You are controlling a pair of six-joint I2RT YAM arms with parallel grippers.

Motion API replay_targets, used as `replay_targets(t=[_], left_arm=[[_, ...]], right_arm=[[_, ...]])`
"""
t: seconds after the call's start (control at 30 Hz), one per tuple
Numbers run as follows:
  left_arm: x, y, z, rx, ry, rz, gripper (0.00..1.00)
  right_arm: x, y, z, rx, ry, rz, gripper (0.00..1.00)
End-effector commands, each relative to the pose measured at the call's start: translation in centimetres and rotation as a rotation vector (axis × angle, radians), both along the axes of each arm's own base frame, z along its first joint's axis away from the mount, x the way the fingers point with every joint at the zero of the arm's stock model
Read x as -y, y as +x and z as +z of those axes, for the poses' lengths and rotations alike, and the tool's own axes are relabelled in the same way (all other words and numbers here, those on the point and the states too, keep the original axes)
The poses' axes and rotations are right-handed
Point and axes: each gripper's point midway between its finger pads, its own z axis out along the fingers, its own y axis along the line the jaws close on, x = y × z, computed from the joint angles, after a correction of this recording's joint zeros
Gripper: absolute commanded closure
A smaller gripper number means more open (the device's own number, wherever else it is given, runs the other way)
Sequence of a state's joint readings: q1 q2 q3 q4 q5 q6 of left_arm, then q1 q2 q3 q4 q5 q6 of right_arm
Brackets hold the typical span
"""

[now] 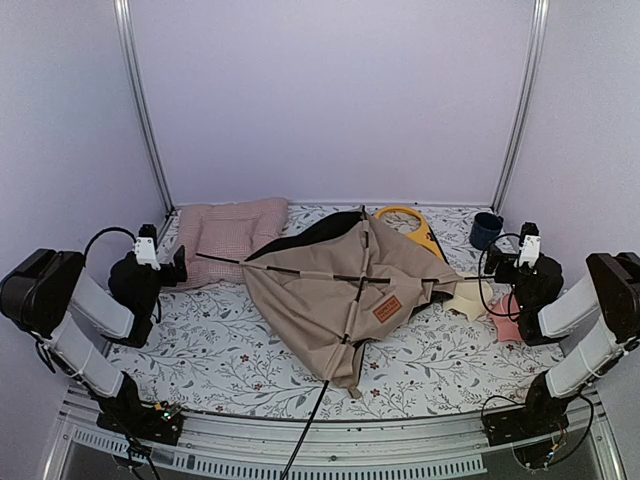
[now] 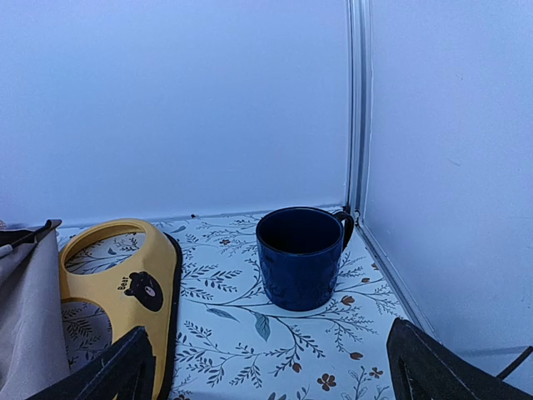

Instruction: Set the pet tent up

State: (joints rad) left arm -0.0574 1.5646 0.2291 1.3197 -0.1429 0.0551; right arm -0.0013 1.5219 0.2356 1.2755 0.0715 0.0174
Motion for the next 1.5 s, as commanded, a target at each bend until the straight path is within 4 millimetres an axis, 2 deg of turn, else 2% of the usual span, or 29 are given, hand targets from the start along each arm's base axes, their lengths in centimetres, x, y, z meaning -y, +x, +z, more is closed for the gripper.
replay_targets(t=[0.0,1.47], left_arm=[[-0.32,0.18,0.86,0.025,0.000,0.005,0.01],[-0.35,0.25,0.78,0.021,-0.007,-0.007,0.01]], right_arm=[[0.04,0.24,0.09,0.003,-0.006,0.004,0.01],[0.06,0.24,0.12,0.004,-0.007,0.003,0.01]])
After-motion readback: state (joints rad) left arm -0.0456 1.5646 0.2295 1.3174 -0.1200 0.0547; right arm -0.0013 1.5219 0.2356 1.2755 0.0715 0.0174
